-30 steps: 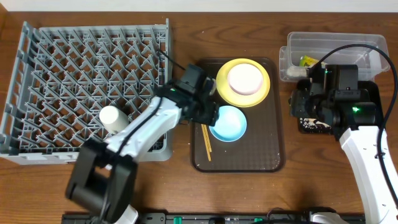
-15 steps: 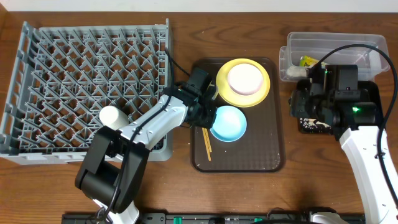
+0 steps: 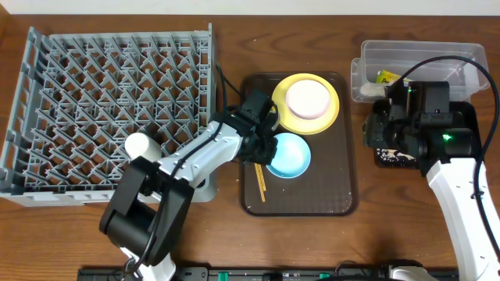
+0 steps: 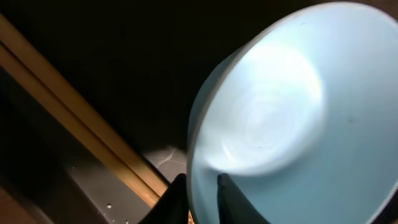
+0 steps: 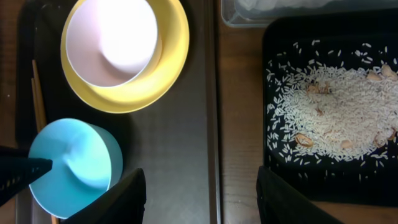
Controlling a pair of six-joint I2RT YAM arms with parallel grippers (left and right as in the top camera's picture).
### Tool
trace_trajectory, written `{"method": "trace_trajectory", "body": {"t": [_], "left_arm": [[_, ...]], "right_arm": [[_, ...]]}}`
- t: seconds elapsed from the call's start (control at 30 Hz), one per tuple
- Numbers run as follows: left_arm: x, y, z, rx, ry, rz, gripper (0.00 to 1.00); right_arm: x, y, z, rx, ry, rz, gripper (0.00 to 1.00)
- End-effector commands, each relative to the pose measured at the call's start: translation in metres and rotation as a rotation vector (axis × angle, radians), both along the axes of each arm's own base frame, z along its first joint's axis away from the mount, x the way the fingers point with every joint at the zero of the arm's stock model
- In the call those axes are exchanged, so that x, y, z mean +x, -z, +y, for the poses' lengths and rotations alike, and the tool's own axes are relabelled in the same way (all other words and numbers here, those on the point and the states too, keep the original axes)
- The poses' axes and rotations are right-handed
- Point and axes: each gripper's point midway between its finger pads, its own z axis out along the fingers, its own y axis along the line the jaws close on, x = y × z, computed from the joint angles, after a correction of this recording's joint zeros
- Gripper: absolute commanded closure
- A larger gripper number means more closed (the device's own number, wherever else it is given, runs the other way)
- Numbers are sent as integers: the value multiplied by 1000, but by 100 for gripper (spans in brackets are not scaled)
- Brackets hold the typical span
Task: Sort waste into correct bins and load items into the dishwasher rack
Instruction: 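Grasp the rim of the blue bowl with left gripper, then carry the blue bowl into the dish rack and release it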
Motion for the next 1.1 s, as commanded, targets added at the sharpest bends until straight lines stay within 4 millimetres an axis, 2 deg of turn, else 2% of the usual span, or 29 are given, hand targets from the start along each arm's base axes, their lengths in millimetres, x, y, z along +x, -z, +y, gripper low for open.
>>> {"method": "trace_trajectory", "body": {"t": [0.0, 0.07, 0.13, 0.27, 0.37, 0.5, 0.57, 0.67, 0.77, 0.93, 1.07], "left_arm": [[5, -2, 0, 6, 4, -18, 87], [8, -4, 5, 34, -5, -37, 94], [12, -9, 15, 84, -22, -72, 94], [22, -42, 35, 151, -64, -159, 94], [36, -85, 51, 147, -121, -285, 94], [58, -150, 84, 149, -249, -503, 94], [71, -185, 112, 178, -345, -634, 94], [89, -222, 156, 271, -451, -794, 94], [103, -239, 187, 340, -491, -873, 94], [129, -243, 237, 460, -511, -929, 94], [141, -254, 296, 688, -584, -960, 94]], "right_arm": [[0, -1, -4, -1, 19, -1, 45], [1, -2, -4, -2, 19, -3, 45], [1, -2, -4, -2, 19, -4, 45], [1, -2, -4, -2, 18, -3, 45], [1, -2, -5, -5, 20, -5, 45], [1, -2, -5, -5, 20, -5, 45], [1, -2, -5, -5, 20, -5, 45], [1, -2, -5, -4, 21, -5, 45], [1, -2, -5, -5, 21, -5, 45], [1, -2, -5, -5, 21, -5, 45], [1, -2, -5, -4, 21, -5, 45]]}}
